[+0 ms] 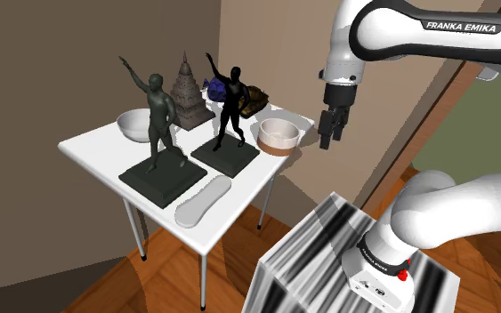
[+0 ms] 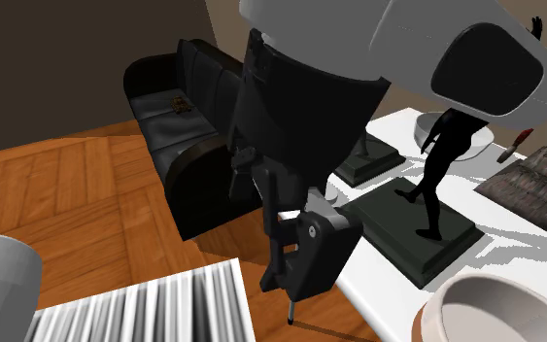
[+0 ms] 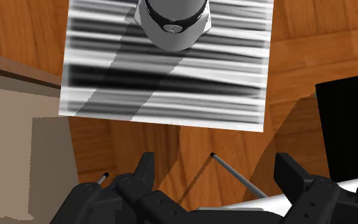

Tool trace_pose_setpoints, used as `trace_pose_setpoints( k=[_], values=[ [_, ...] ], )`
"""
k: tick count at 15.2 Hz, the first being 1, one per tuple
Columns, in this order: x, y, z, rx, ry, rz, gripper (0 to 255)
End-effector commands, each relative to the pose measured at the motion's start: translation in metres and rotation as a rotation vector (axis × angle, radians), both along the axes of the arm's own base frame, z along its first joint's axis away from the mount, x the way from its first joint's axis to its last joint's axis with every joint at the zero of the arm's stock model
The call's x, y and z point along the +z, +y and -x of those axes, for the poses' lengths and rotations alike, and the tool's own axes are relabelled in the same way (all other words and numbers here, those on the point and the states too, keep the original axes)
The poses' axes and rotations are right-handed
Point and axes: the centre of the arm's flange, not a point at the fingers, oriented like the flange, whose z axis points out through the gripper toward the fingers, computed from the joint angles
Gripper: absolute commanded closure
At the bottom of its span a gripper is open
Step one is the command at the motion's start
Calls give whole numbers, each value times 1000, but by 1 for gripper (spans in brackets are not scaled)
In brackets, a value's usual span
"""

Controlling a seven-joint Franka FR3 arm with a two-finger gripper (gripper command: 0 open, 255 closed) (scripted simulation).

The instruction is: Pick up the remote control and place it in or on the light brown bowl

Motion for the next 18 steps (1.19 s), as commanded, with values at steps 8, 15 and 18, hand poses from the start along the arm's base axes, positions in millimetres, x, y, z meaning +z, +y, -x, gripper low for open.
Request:
trace_pose_setpoints(
  k=[8, 15, 18],
  values=[
    [-30, 84, 8, -307, -37, 51, 0],
    [-64, 164, -10, -614, -73, 102, 0],
    [-80, 196, -25, -745, -89, 124, 0]
  ],
)
